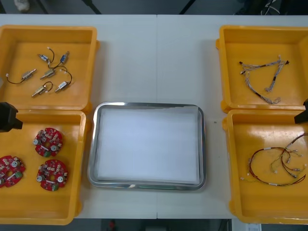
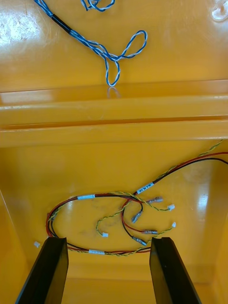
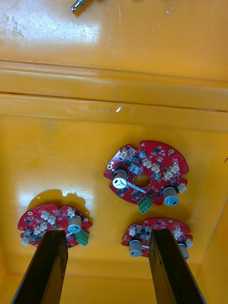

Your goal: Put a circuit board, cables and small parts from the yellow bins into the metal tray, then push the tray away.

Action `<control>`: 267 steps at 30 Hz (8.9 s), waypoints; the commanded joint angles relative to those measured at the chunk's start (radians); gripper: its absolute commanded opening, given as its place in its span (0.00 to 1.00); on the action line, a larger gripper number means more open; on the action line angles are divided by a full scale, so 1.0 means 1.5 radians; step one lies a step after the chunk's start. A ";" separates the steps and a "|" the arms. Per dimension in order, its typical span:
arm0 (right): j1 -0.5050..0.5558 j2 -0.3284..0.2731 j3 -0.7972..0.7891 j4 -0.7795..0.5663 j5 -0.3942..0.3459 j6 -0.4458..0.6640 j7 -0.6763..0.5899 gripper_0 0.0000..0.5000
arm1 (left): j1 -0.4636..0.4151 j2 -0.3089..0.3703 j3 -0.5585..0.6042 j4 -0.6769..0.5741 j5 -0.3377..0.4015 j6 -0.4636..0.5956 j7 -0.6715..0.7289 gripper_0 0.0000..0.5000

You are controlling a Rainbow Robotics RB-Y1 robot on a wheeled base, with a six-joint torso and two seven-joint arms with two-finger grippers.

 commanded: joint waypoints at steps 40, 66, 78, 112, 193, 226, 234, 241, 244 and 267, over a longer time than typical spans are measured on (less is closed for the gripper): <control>0.003 0.003 0.002 -0.003 -0.005 0.005 -0.012 1.00 | 0.013 0.034 0.016 -0.011 0.005 -0.005 0.029 1.00; 0.003 0.003 0.002 -0.003 -0.005 0.005 -0.012 1.00 | 0.013 0.034 0.016 -0.011 0.005 -0.005 0.029 1.00; 0.003 0.003 0.002 -0.003 -0.005 0.005 -0.012 1.00 | 0.032 0.023 0.001 -0.010 0.047 0.007 0.033 1.00; 0.048 0.016 0.002 0.070 0.014 -0.073 -0.321 1.00 | 0.141 0.029 0.008 0.050 0.014 -0.129 -0.153 1.00; 0.115 0.147 0.117 0.118 0.190 -0.247 -0.405 0.52 | 0.279 -0.058 0.010 -0.006 -0.176 -0.221 -0.263 1.00; 0.115 0.150 -0.056 -0.120 0.211 0.012 -0.348 0.00 | 0.287 -0.106 0.010 0.007 -0.229 -0.230 -0.302 1.00; 0.115 0.149 -0.105 -0.210 0.215 0.081 -0.315 0.00 | 0.287 -0.115 0.010 0.018 -0.237 -0.233 -0.312 1.00; 0.115 0.142 -0.135 -0.270 0.229 0.139 -0.241 0.00 | 0.287 -0.115 0.007 0.024 -0.242 -0.234 -0.318 1.00; 0.115 0.128 -0.136 -0.295 0.231 0.139 -0.183 0.00 | 0.282 -0.114 -0.015 0.030 -0.257 -0.267 -0.313 1.00; 0.054 0.065 -0.121 -0.347 0.024 0.139 0.102 0.00 | 0.273 -0.113 -0.035 0.041 -0.272 -0.284 -0.321 0.80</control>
